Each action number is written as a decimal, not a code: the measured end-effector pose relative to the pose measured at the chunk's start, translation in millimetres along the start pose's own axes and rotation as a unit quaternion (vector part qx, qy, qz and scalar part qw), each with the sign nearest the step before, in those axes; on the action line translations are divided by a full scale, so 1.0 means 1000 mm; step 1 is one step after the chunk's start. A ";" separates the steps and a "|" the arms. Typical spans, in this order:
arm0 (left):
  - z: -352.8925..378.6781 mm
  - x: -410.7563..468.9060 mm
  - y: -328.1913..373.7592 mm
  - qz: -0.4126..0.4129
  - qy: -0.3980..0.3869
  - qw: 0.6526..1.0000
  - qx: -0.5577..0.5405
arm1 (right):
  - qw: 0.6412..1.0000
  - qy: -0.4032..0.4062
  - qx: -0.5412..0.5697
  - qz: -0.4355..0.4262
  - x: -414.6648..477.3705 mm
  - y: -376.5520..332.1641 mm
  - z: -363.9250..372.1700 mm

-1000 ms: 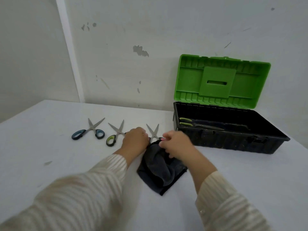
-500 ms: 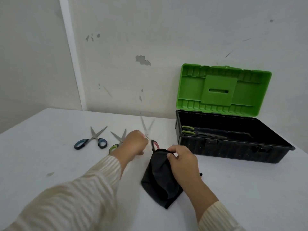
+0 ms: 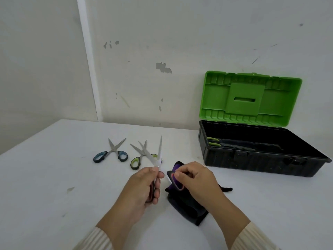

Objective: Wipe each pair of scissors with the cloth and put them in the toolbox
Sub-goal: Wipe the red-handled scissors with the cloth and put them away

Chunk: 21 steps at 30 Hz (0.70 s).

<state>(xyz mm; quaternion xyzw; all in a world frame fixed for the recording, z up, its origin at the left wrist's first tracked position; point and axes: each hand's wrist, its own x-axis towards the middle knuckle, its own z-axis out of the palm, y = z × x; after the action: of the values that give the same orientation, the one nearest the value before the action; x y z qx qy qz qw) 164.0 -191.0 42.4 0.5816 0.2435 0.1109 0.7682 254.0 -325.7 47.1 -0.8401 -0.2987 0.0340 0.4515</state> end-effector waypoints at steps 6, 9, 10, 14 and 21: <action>-0.014 0.007 0.003 0.003 -0.017 0.992 0.126 | 0.998 -0.031 -0.048 -0.003 0.004 0.005 -0.009; -0.021 0.010 0.005 -0.003 -0.013 0.991 0.135 | 0.999 -0.029 -0.009 0.008 0.006 0.008 -0.017; -0.023 0.011 0.007 -0.007 -0.011 0.990 0.140 | 1.000 -0.016 -0.010 0.012 0.007 0.010 -0.021; -0.024 0.010 0.008 -0.029 -0.034 0.984 0.170 | 0.992 0.117 -0.044 -0.024 0.006 0.009 -0.030; -0.001 0.006 -0.005 0.024 -0.035 0.982 0.184 | 0.971 0.071 -0.162 -0.161 -0.003 -0.008 0.021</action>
<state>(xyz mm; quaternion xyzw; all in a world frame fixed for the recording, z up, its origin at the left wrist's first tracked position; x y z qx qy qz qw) 167.7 -189.0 36.4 0.7223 0.2182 0.0624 0.6533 240.8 -308.3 40.0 -0.8430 -0.3990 -0.1481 0.3289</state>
